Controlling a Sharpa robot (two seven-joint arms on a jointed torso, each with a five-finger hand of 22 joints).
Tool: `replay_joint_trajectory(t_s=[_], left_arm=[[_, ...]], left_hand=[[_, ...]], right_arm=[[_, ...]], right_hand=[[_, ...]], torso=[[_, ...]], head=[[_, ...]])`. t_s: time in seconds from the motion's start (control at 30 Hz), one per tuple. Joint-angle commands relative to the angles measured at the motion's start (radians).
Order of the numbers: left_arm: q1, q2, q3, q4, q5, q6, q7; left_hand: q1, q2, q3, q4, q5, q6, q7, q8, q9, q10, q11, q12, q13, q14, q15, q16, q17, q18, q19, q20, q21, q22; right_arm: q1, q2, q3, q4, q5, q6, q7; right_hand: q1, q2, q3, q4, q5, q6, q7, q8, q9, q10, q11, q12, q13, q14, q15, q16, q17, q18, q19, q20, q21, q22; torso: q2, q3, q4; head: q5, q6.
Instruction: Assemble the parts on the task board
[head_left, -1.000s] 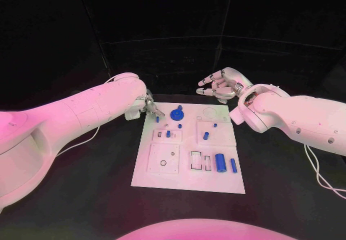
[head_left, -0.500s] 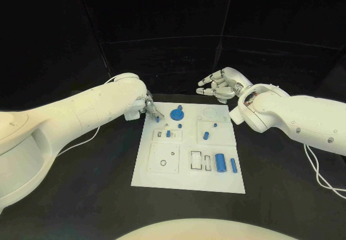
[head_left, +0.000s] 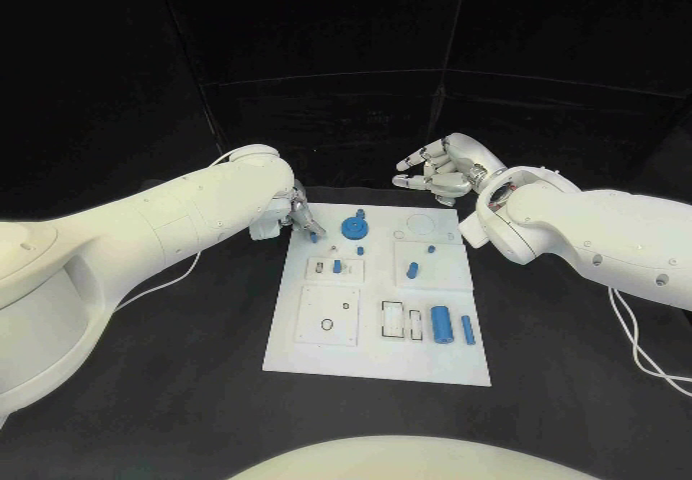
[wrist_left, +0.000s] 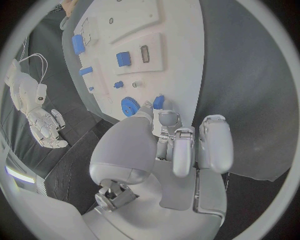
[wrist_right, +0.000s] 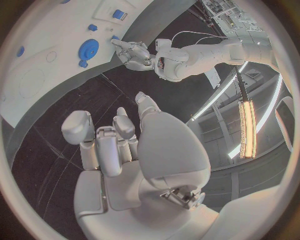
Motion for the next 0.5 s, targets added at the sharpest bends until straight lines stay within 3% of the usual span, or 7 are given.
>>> replay_joint_trajectory(t_s=[0.03, 0.17, 0.33, 0.5], left_arm=[[0.001, 0.001, 0.000, 0.000, -0.005, 0.003, 0.016], [0.001, 0.002, 0.000, 0.000, 0.004, -0.009, 0.032], [0.001, 0.001, 0.000, 0.000, 0.015, -0.014, 0.061], [0.001, -0.004, 0.000, 0.003, 0.018, -0.015, 0.076]], left_hand=[[0.025, 0.009, 0.006, -0.013, 0.005, 0.010, 0.000, -0.004, -0.002, 0.004, -0.005, 0.002, -0.002, 0.105, -0.001, 0.003, 0.263, -0.009, 0.014, 0.002, 0.006, 0.002], [0.100, 0.049, 0.051, -0.060, 0.009, 0.006, -0.007, -0.008, -0.006, 0.001, -0.011, -0.002, -0.006, 0.105, -0.005, 0.003, 0.263, -0.008, 0.014, 0.000, 0.004, 0.002], [0.198, 0.098, 0.163, -0.135, 0.010, -0.009, -0.004, -0.016, -0.013, -0.018, -0.011, -0.032, -0.036, 0.105, -0.006, 0.003, 0.263, -0.007, 0.010, -0.004, -0.004, -0.005], [0.181, 0.086, 0.253, -0.154, 0.004, -0.016, 0.001, 0.001, -0.005, -0.022, -0.007, -0.052, -0.061, 0.105, 0.001, 0.003, 0.263, -0.006, 0.008, 0.001, -0.008, -0.007]], right_arm=[[0.002, 0.001, 0.001, 0.000, 0.002, 0.004, 0.005], [0.002, 0.001, 0.001, -0.001, 0.002, 0.004, 0.005], [0.002, 0.001, 0.001, -0.002, 0.002, 0.005, 0.005], [0.002, 0.001, 0.001, -0.003, 0.002, 0.006, 0.005]], right_hand=[[0.001, 0.007, -0.004, 0.003, 0.007, -0.001, -0.006, 0.004, 0.000, -0.003, -0.002, 0.001, 0.001, 0.069, -0.005, -0.005, 0.109, 0.005, -0.003, -0.001, -0.004, 0.001], [0.001, 0.007, -0.004, 0.003, 0.007, -0.001, -0.006, 0.004, 0.000, -0.003, -0.002, 0.001, 0.001, 0.069, -0.005, -0.005, 0.109, 0.005, -0.003, -0.001, -0.004, 0.001], [0.001, 0.007, -0.004, 0.003, 0.007, -0.001, -0.006, 0.004, 0.000, -0.003, -0.002, 0.001, 0.001, 0.069, -0.005, -0.005, 0.109, 0.005, -0.003, -0.001, -0.004, 0.001], [0.001, 0.007, -0.004, 0.003, 0.007, -0.001, -0.006, 0.004, 0.000, -0.003, -0.002, 0.001, 0.001, 0.069, -0.005, -0.005, 0.109, 0.005, -0.003, -0.001, -0.004, 0.001]], torso=[[0.000, -0.0002, 0.0003], [0.000, -0.0001, 0.0006], [0.000, -0.0004, 0.0007], [0.000, -0.0005, 0.0000]], head=[[0.000, -0.001], [0.002, -0.001], [0.001, -0.005], [0.002, -0.005]])
